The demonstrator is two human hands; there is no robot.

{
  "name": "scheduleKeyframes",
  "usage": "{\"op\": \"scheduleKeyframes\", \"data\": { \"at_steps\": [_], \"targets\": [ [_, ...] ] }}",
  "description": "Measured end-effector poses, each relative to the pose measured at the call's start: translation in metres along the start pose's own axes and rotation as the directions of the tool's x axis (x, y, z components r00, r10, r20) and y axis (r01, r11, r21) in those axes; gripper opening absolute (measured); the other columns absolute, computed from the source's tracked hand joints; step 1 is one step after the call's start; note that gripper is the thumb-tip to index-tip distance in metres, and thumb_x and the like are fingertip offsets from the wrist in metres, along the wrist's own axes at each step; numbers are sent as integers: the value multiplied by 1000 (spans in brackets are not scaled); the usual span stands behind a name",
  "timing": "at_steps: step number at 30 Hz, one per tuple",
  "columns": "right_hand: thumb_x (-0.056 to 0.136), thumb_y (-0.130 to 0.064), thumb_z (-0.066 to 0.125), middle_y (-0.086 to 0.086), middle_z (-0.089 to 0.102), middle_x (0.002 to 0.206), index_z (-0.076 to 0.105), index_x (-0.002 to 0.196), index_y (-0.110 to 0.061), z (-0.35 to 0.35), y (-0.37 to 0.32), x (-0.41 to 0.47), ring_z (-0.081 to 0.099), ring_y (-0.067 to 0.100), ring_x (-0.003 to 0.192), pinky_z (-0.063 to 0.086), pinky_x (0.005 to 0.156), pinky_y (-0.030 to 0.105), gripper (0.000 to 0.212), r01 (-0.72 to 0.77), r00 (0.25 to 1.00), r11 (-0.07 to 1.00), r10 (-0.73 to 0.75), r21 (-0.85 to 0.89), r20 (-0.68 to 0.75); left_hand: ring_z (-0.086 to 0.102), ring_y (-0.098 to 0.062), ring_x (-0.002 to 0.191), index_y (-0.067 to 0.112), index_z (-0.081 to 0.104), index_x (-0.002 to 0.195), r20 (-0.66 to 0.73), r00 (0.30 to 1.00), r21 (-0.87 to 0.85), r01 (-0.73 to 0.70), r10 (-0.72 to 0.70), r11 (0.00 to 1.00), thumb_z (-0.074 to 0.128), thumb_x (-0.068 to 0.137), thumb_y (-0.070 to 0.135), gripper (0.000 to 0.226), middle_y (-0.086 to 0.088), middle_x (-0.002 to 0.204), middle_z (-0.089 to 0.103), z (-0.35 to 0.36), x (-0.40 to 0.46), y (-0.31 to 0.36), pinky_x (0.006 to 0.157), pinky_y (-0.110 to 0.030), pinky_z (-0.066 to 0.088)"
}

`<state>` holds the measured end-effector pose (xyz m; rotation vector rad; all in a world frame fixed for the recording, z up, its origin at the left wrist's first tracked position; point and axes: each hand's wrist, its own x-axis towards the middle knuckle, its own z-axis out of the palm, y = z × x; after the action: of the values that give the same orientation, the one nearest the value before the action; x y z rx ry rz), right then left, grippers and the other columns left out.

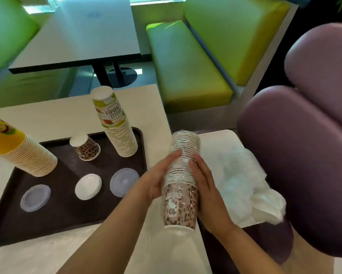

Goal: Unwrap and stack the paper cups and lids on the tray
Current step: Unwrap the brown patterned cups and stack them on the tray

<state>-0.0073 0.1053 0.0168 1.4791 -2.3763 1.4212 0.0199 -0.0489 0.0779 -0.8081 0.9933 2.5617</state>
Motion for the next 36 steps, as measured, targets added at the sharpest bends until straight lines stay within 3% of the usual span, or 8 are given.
{"op": "scheduleKeyframes", "data": {
  "at_steps": [4, 8, 11, 16, 24, 30, 33, 36],
  "targets": [
    [97, -37, 39, -47, 38, 128, 30, 146, -24, -1, -41, 8, 41, -18, 120, 42, 90, 7, 51, -37, 999, 999, 37, 0, 33, 67, -27, 86, 8, 55, 119, -3, 981, 61, -192, 192, 980, 71, 75, 27, 50, -13, 96, 69, -20, -36, 5, 74, -41, 59],
    [100, -31, 37, -7, 37, 146, 48, 133, -35, 25, -75, 12, 34, 1, 134, 36, 102, 12, 35, -98, 988, 938, 132, 331, -81, 68, -26, 91, 7, 54, 119, -35, 900, 165, -424, 435, 891, 80, 69, 26, 59, -14, 103, 68, -46, -68, -1, 73, -38, 57],
    [88, -35, 57, -27, 44, 134, 35, 130, -51, 39, -104, 23, 46, 0, 124, 46, 92, 14, 50, -233, 968, 815, 245, 530, 50, 65, -28, 102, 6, 51, 124, 8, 816, 347, -545, 578, 764, 90, 51, 37, 89, -12, 109, 67, -61, -98, -3, 84, -40, 54],
    [66, -29, 83, -46, 22, 111, 9, 130, -50, 76, -133, 29, 37, -19, 100, 31, 72, -8, 99, -378, 924, 852, 324, 362, 203, 61, -11, 112, 29, 44, 127, 16, 708, 575, -584, 706, 573, 82, 51, 26, 85, 9, 115, 66, -82, -149, -14, 88, -26, 52],
    [60, -31, 84, -22, 46, 135, 30, 136, -42, 128, -161, -2, 45, -3, 126, 42, 102, 20, 94, -379, 918, 814, 270, 442, 290, 51, 1, 118, 28, 38, 130, -15, 699, 678, -518, 715, 521, 83, 45, 26, 97, 24, 121, 57, -129, -205, -44, 91, -15, 45],
    [58, -47, 83, -31, 47, 127, 30, 134, -37, 136, -167, -20, 44, -8, 122, 39, 93, 6, 94, -393, 905, 825, 268, 406, 332, 51, -10, 121, 27, 41, 132, 8, 653, 728, -523, 758, 443, 85, 57, 16, 87, 17, 124, 55, -147, -205, -64, 95, -21, 44],
    [62, -74, 66, -38, 35, 132, 20, 133, -53, 118, -179, -14, 33, -14, 126, 32, 93, 0, 87, -350, 915, 856, 227, 380, 333, 53, -3, 115, 27, 45, 124, -5, 645, 741, -511, 764, 436, 83, 59, 12, 77, 22, 117, 57, -151, -205, -66, 89, -15, 45],
    [70, -74, 59, -40, 25, 139, 11, 133, -63, 105, -195, -8, 25, -10, 134, 29, 102, 5, 80, -296, 926, 877, 166, 377, 340, 54, -2, 113, 26, 45, 122, 0, 645, 743, -512, 764, 432, 86, 58, 12, 77, 23, 114, 57, -153, -204, -63, 88, -13, 45]
  ]
}}
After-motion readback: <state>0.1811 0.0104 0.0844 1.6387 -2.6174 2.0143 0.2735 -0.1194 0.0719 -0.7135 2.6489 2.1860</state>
